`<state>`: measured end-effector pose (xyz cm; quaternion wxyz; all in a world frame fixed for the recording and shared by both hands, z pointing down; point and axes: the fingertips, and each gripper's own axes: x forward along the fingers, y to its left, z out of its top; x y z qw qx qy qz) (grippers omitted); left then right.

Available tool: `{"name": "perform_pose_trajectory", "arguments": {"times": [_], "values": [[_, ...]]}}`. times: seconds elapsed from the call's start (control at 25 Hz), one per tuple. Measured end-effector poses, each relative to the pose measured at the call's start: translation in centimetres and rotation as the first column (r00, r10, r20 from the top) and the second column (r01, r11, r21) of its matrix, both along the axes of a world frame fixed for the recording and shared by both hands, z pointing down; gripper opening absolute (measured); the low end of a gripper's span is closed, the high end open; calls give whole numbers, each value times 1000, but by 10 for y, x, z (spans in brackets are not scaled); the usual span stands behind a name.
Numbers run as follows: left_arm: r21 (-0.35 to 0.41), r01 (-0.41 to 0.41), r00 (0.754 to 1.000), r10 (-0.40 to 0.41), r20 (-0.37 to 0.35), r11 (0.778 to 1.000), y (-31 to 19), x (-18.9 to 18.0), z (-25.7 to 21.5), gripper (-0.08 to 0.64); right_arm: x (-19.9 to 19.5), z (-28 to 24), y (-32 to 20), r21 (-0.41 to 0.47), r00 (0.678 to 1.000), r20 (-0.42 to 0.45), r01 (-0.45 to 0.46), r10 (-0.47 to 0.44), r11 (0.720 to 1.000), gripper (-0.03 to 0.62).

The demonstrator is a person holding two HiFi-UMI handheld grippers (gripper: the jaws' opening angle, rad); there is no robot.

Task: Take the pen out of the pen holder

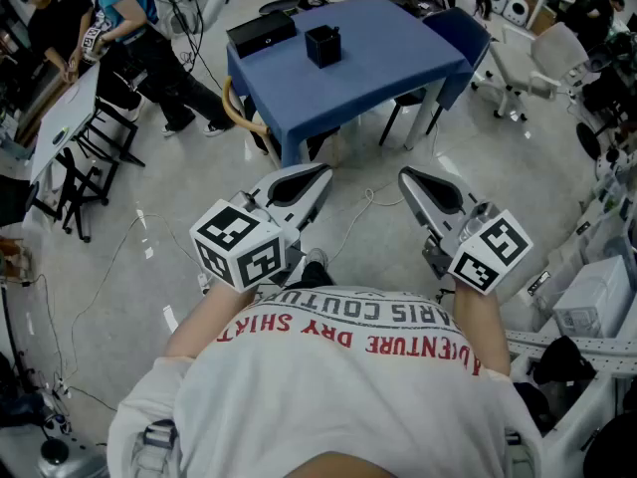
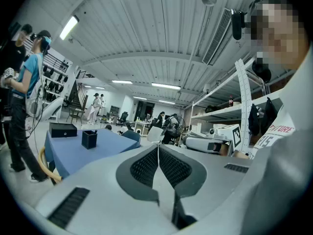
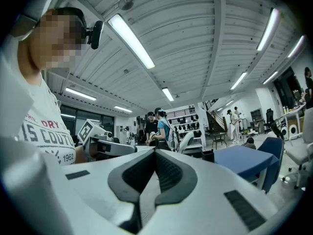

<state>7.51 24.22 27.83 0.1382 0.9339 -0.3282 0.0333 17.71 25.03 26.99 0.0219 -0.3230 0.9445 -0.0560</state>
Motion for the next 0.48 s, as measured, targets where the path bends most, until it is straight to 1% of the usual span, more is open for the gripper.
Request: {"name": "perform_pose_trajectory", "arguments": {"times": [0.2,0.4,0.44,0.48], "values": [[10,-5,1000,5,-2,1000,0,3,-1,29,2,-1,-1,8,1000,0,2,-2,1000,23],[17,1,1000,-1,2,1000,-3,3,0,29,4,0,-5,29,1000,-22,-17,17,999,30],[17,1,1000,-1,0,1000,-4,2,1,28,4,1,-6,28,1000,-24,-17,18,999,44],[16,2,1000,-2,-1,1000,-6,2,2,29,4,2,-8,28,999,-28,-16,17,999,95]]}}
